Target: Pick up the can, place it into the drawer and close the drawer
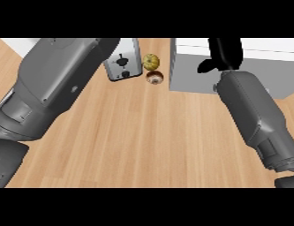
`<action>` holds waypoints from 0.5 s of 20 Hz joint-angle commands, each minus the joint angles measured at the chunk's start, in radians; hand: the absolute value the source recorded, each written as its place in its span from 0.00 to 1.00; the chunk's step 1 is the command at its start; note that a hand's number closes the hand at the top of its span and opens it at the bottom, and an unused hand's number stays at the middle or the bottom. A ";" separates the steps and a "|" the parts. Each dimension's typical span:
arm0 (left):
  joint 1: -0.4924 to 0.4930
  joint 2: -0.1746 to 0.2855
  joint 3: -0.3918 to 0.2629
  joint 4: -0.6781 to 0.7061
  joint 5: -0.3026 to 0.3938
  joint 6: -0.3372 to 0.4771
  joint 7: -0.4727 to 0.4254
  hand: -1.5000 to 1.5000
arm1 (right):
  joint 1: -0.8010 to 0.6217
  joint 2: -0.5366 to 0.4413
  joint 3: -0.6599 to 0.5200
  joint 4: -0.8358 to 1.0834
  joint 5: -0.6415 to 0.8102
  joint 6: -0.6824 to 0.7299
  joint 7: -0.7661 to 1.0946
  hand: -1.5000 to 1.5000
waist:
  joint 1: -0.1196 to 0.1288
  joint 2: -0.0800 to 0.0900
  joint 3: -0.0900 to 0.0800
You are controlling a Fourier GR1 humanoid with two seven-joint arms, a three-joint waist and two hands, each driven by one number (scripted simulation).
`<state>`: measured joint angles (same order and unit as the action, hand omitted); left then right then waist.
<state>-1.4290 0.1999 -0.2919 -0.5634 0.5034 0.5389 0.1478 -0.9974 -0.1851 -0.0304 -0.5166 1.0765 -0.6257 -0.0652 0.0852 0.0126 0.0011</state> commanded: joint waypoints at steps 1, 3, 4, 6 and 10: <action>0.038 0.016 -0.006 -0.065 -0.006 -0.002 0.017 0.00 | -0.117 -0.012 -0.036 0.104 0.004 -0.036 0.008 0.00 | 0.019 0.006 0.000; 0.073 0.087 0.002 -0.114 0.010 -0.061 0.063 0.00 | -0.131 -0.011 -0.041 0.108 0.002 -0.039 0.013 0.00 | 0.022 -0.003 -0.001; 0.070 0.045 -0.016 -0.130 -0.007 -0.009 0.056 0.00 | -0.159 -0.049 -0.055 0.132 -0.006 -0.012 -0.001 0.00 | 0.038 0.001 0.000; 0.084 0.084 -0.013 -0.141 -0.010 -0.036 0.062 0.00 | -0.195 -0.021 -0.064 0.137 -0.016 -0.020 -0.003 0.00 | 0.031 0.006 0.000; 0.165 0.085 -0.031 -0.211 -0.013 -0.046 0.060 0.00 | -0.210 -0.021 -0.101 0.163 -0.054 -0.011 -0.043 0.00 | 0.040 0.006 0.000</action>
<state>-1.3158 0.2680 -0.3103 -0.7223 0.4962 0.5073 0.2010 -1.1174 -0.2100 -0.0775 -0.3561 1.0724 -0.6132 -0.1014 0.1039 0.0246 0.0070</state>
